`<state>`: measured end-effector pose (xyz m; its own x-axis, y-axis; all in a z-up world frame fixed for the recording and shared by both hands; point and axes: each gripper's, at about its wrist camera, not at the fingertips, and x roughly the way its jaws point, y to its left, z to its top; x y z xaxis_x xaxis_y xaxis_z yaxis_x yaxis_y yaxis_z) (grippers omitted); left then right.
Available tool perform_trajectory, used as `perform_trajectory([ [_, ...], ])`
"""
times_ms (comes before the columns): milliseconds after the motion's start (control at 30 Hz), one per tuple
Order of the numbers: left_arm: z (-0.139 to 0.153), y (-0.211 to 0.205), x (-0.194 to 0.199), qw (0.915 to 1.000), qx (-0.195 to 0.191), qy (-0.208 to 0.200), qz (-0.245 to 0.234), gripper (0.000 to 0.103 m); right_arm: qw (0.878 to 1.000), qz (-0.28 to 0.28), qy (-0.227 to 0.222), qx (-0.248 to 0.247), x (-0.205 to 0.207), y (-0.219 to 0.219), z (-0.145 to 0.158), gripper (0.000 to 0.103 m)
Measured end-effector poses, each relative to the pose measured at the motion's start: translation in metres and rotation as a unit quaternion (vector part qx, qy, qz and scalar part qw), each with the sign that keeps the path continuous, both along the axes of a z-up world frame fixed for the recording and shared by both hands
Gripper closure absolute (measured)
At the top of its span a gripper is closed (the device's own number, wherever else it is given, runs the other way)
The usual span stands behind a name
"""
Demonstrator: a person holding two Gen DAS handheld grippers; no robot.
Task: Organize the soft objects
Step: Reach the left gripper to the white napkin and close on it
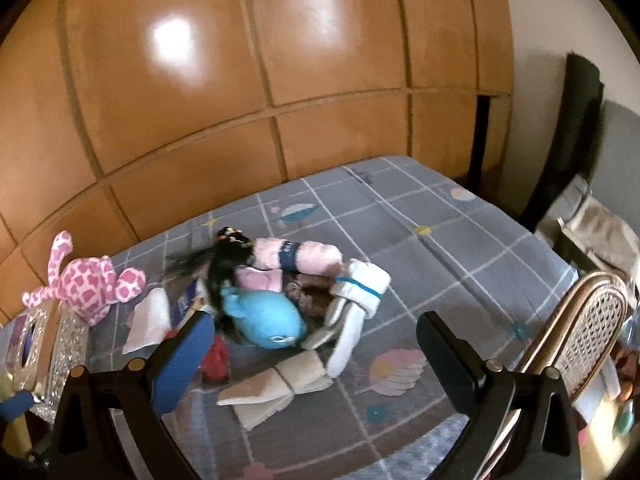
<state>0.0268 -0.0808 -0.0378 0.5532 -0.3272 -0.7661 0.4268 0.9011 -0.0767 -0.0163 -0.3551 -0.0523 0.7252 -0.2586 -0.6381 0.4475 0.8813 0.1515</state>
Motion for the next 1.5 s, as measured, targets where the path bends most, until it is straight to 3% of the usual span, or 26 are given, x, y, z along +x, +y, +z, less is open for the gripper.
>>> perform_trajectory([
  [167,-0.007,-0.020,0.012,0.9993,0.002,0.026,-0.028,0.008,0.999,-0.016,0.004,0.035,-0.004,-0.023,-0.008,0.000],
  [367,-0.015,-0.030,0.047,0.9970,-0.017,0.072,-0.022,0.029,0.997,-0.006,-0.002,0.083,-0.003,-0.033,-0.016,0.000],
  [600,-0.029,-0.043,0.107,0.9909,-0.032,0.124,0.042,0.030,0.996,0.015,-0.006,0.092,0.002,-0.029,-0.018,0.000],
  [900,-0.067,-0.069,0.178,0.9814,0.014,0.156,0.111,0.030,0.989,0.022,-0.019,0.146,0.002,-0.042,-0.025,0.000],
  [1100,-0.094,-0.074,0.205,0.9747,0.040,0.174,0.135,0.031,0.988,0.032,-0.019,0.147,0.003,-0.040,-0.025,0.000],
  [1133,-0.096,-0.072,0.206,0.9744,0.034,0.174,0.138,0.033,0.988,0.033,-0.020,0.147,0.003,-0.040,-0.025,0.000],
  [1200,-0.099,-0.066,0.205,0.9737,0.023,0.177,0.142,0.062,0.988,0.034,-0.018,0.149,0.003,-0.041,-0.025,0.000],
  [1267,-0.103,-0.059,0.201,0.9722,0.023,0.186,0.140,0.068,0.988,0.036,-0.015,0.152,0.004,-0.041,-0.026,0.001],
  [1400,-0.101,-0.059,0.182,0.9815,0.032,0.157,0.105,0.093,0.989,0.042,-0.006,0.142,0.006,-0.037,-0.026,0.006],
  [1500,-0.097,-0.058,0.172,0.9829,0.023,0.155,0.096,0.095,0.991,0.053,0.004,0.121,0.008,-0.029,-0.024,0.013],
])
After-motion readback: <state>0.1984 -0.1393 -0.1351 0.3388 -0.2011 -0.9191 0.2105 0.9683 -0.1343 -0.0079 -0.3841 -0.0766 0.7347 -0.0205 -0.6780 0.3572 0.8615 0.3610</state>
